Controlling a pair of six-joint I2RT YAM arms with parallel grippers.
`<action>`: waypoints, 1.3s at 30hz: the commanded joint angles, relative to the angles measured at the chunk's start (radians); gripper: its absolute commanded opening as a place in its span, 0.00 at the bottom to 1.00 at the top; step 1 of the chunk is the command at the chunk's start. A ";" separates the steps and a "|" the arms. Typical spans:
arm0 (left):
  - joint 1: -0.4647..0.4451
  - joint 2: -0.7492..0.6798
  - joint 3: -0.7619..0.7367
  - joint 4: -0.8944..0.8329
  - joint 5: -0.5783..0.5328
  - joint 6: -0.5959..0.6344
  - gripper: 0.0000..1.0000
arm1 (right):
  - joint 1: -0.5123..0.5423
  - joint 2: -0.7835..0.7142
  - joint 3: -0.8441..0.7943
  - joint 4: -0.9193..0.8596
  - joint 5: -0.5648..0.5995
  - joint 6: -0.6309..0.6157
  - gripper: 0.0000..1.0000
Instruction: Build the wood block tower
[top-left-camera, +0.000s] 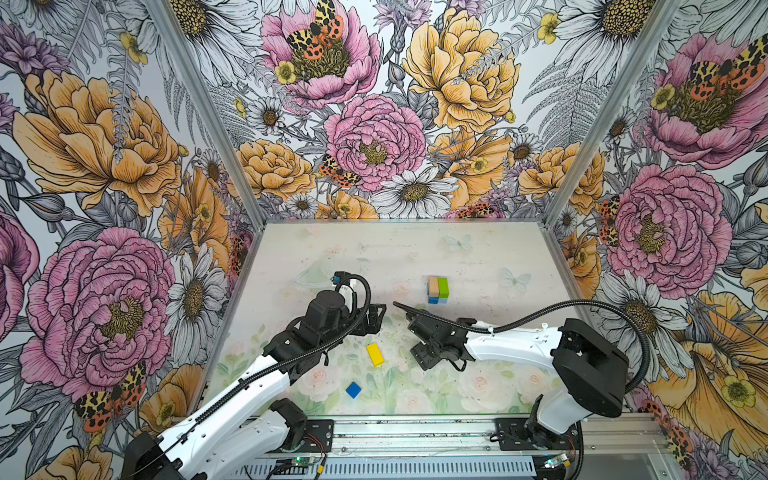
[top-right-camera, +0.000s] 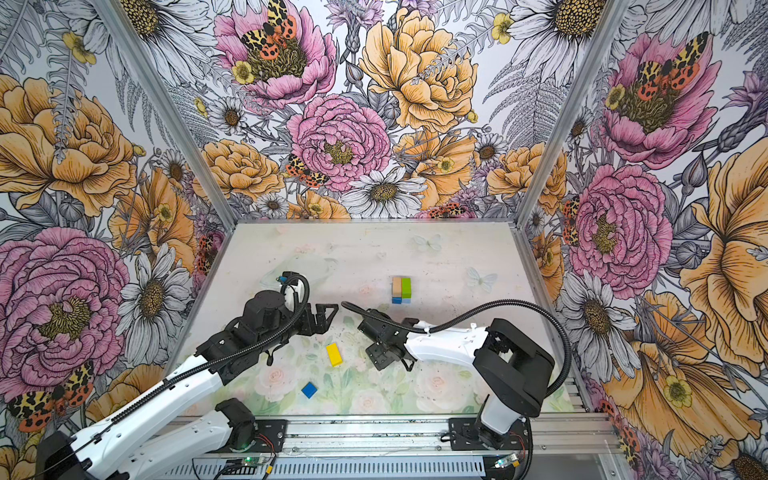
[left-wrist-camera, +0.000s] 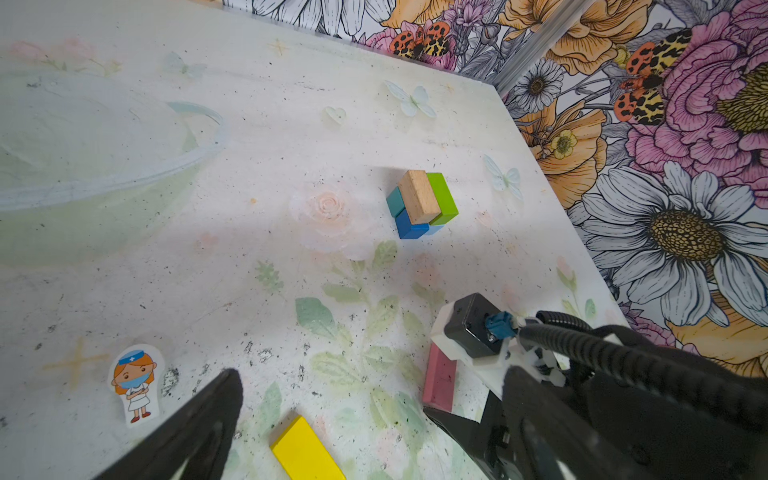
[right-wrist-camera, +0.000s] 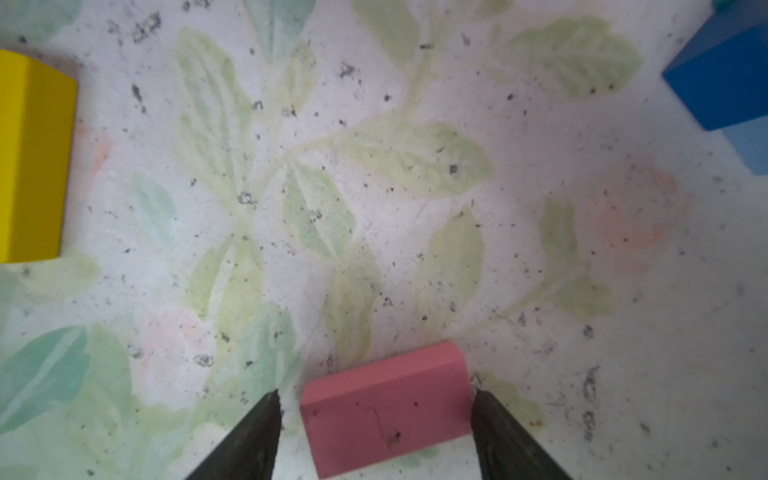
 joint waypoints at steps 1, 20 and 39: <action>0.010 -0.006 -0.010 -0.005 -0.028 0.004 0.99 | 0.004 0.029 0.014 0.021 -0.004 -0.011 0.74; 0.008 -0.006 -0.008 -0.012 -0.025 -0.007 0.99 | -0.058 -0.066 0.014 -0.009 -0.045 -0.083 0.86; 0.007 -0.016 -0.022 -0.025 -0.033 -0.031 0.99 | -0.058 0.036 0.026 0.018 -0.135 -0.166 0.83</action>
